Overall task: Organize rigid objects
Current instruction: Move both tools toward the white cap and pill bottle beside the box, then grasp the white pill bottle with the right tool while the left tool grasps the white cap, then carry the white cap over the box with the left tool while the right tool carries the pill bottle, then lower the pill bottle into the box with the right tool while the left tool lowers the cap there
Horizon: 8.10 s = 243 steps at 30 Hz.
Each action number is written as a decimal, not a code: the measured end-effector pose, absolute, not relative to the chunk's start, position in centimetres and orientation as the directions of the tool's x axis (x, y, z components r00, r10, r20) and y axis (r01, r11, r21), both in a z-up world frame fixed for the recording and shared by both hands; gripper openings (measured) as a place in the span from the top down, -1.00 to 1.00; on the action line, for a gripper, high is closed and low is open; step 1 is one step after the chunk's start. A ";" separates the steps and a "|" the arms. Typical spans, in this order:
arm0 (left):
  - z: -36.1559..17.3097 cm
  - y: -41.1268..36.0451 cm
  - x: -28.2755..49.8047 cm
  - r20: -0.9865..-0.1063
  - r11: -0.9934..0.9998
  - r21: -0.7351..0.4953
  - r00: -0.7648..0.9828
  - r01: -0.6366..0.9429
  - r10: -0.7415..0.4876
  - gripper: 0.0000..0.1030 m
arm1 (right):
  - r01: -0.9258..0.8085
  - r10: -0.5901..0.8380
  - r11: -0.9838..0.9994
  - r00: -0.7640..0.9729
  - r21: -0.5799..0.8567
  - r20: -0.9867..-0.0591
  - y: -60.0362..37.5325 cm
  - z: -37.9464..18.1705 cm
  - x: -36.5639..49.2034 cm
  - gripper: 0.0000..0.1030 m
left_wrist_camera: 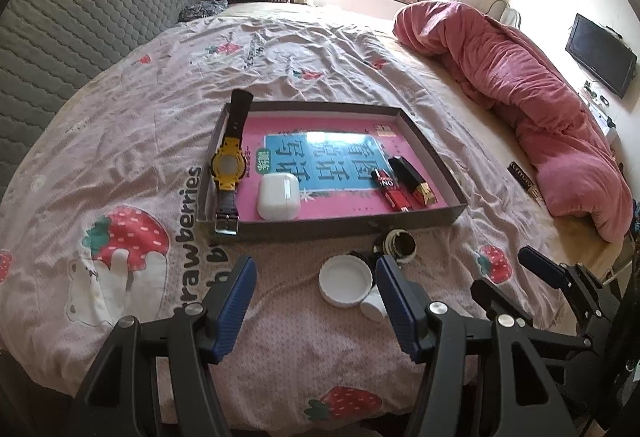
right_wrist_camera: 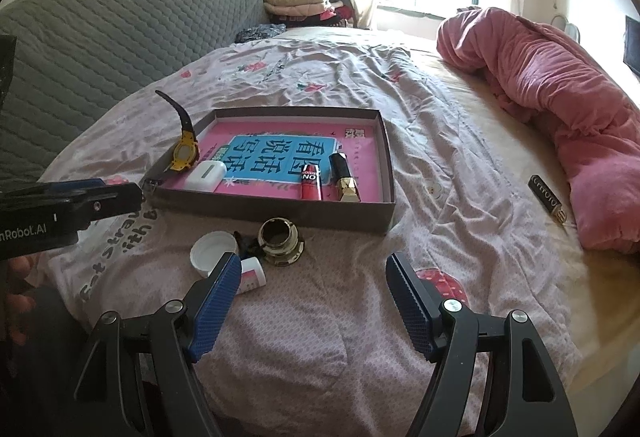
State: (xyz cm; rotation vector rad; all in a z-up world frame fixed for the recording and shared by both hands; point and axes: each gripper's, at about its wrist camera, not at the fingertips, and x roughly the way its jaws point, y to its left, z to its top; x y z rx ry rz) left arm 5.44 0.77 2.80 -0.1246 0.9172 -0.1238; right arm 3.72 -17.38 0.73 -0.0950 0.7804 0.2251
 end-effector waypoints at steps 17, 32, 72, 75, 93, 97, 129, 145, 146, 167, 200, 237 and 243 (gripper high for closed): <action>-0.3 0.5 5.9 -0.840 0.980 -0.194 0.508 0.045 -0.190 -0.20 | -0.302 0.197 0.953 0.648 -0.010 -0.736 -15.8 -0.9 3.7 -0.47; -2.9 0.1 7.1 -0.861 0.975 -0.217 0.461 0.051 -0.216 -0.20 | -0.362 0.227 0.932 0.588 -0.002 -0.777 -14.2 -4.0 4.9 -0.47; -6.2 -1.5 10.9 -0.868 0.949 -0.303 0.385 0.090 -0.314 -0.20 | -0.417 0.276 0.908 0.545 0.030 -0.792 -14.4 -7.9 9.4 0.08; -6.4 -1.8 11.1 -0.870 0.949 -0.303 0.380 0.092 -0.315 -0.20 | -0.404 0.275 0.914 0.547 0.038 -0.791 -15.1 -7.9 9.6 0.08; -7.5 -1.8 11.6 -0.884 0.961 -0.261 0.379 0.087 -0.274 -0.20 | -0.380 0.260 0.924 0.554 0.038 -0.791 -16.0 -8.1 10.0 0.08; -7.7 -1.4 11.7 -0.884 0.962 -0.261 0.379 0.081 -0.272 -0.20 | -0.376 0.259 0.926 0.554 0.040 -0.791 -16.0 -8.1 10.0 0.08; -7.8 -0.9 12.2 -0.857 0.960 -0.266 0.434 0.092 -0.279 0.04 | -0.363 0.274 0.930 0.578 0.059 -0.769 -16.5 -7.7 10.2 0.08; -5.1 0.1 11.0 -0.827 0.961 -0.259 0.492 0.097 -0.272 0.04 | -0.359 0.271 0.932 0.617 0.042 -0.739 -16.8 -6.4 9.4 0.08; -4.9 0.1 10.9 -0.825 0.961 -0.257 0.496 0.098 -0.271 0.04 | -0.358 0.270 0.933 0.622 0.040 -0.735 -16.8 -6.2 9.2 0.08; -2.2 -0.9 11.6 -0.774 0.966 -0.235 0.579 0.113 -0.256 0.04 | -0.313 0.259 0.949 0.710 0.036 -0.655 -17.9 -3.7 9.0 0.08; -3.9 -1.7 17.7 -0.773 0.965 -0.240 0.582 0.103 -0.254 0.04 | -0.218 0.152 0.976 0.754 -0.026 -0.639 -18.9 -4.2 13.8 0.08; -6.1 -1.9 18.8 -0.811 0.975 -0.195 0.542 0.106 -0.221 0.03 | -0.240 0.048 0.960 0.642 -0.141 -0.765 -17.2 -3.8 17.0 0.08; -6.1 -1.7 18.8 -0.810 0.975 -0.198 0.543 0.105 -0.223 0.03 | -0.218 0.024 0.965 0.637 -0.150 -0.771 -17.1 -4.2 17.7 0.08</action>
